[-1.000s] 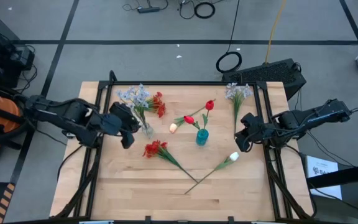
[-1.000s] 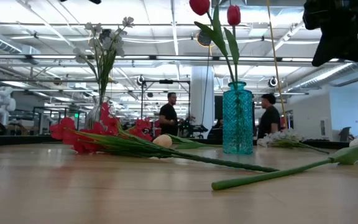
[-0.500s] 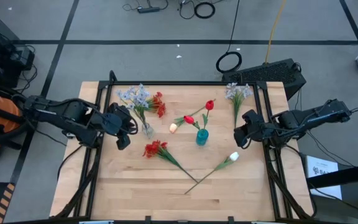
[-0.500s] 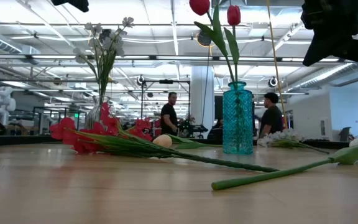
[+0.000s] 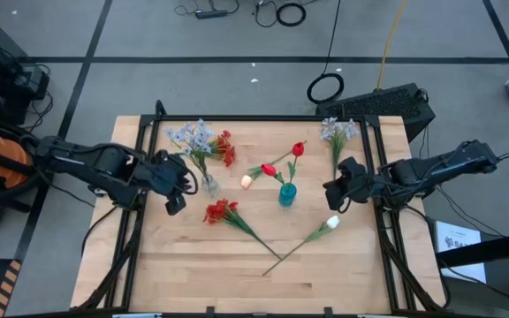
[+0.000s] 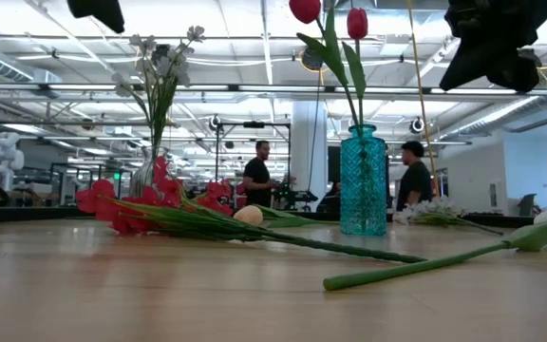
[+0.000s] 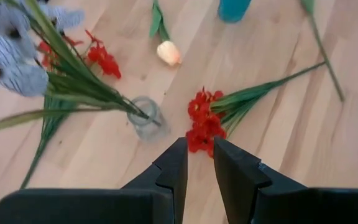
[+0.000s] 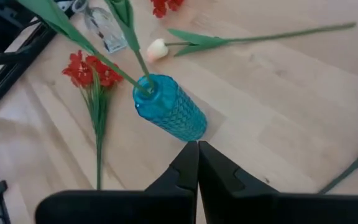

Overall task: Sort flowers into vase by color
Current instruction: Put the white flowers into the transparent vase

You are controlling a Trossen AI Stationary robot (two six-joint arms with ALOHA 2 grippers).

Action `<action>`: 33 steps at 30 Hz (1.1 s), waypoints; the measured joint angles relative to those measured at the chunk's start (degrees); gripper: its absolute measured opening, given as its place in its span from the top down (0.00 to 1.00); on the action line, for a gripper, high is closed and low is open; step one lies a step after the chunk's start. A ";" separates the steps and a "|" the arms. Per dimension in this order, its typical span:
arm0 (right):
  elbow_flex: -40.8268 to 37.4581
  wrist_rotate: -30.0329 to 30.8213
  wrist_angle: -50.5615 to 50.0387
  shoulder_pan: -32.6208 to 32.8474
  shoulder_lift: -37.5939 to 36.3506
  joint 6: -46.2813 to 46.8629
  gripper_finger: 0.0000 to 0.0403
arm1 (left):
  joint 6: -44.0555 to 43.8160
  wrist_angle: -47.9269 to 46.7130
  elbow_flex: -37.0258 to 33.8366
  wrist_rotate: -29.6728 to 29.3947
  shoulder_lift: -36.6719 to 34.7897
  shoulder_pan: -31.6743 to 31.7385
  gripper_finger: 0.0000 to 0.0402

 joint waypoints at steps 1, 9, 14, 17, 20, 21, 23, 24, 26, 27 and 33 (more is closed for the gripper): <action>0.00 -0.02 -0.18 0.00 0.38 1.42 1.00 | -0.92 -0.02 -0.79 0.23 0.00 0.00 0.79; 0.00 -0.43 -1.69 -8.08 3.71 -0.06 1.00 | -4.00 0.61 -6.13 3.24 0.02 0.00 0.79; 0.00 -3.38 -1.95 -18.90 4.79 -4.48 1.00 | -6.84 0.74 -6.55 3.29 0.02 0.00 0.79; 0.00 -3.45 -4.51 -26.24 5.39 -8.11 1.00 | -6.93 0.86 -6.55 3.29 0.02 0.00 0.79; 0.00 -4.33 -8.23 -33.88 6.43 -10.18 1.00 | -6.91 1.82 -6.55 3.29 0.02 0.00 0.79; 0.00 -5.38 -9.17 -36.40 7.03 -10.97 1.00 | -6.91 2.37 -6.55 3.29 0.02 0.00 0.79; 0.00 -7.92 -9.86 -41.24 8.43 -13.19 1.00 | -6.75 3.25 -6.55 3.26 0.02 0.00 0.79; 0.00 -9.15 -9.80 -43.34 9.42 -14.63 1.00 | -6.51 3.44 -6.55 3.24 0.02 0.00 0.79; 0.00 -10.74 -9.64 -46.76 11.60 -16.56 0.99 | -6.48 3.85 -6.55 3.23 0.02 0.00 0.79; 0.00 -10.90 -9.66 -48.15 12.83 -16.89 0.98 | -6.52 3.77 -6.55 3.24 0.02 0.00 0.79; 0.00 -15.94 -9.23 -54.33 20.65 -18.45 0.88 | -6.89 3.80 -6.55 3.20 0.02 0.00 0.79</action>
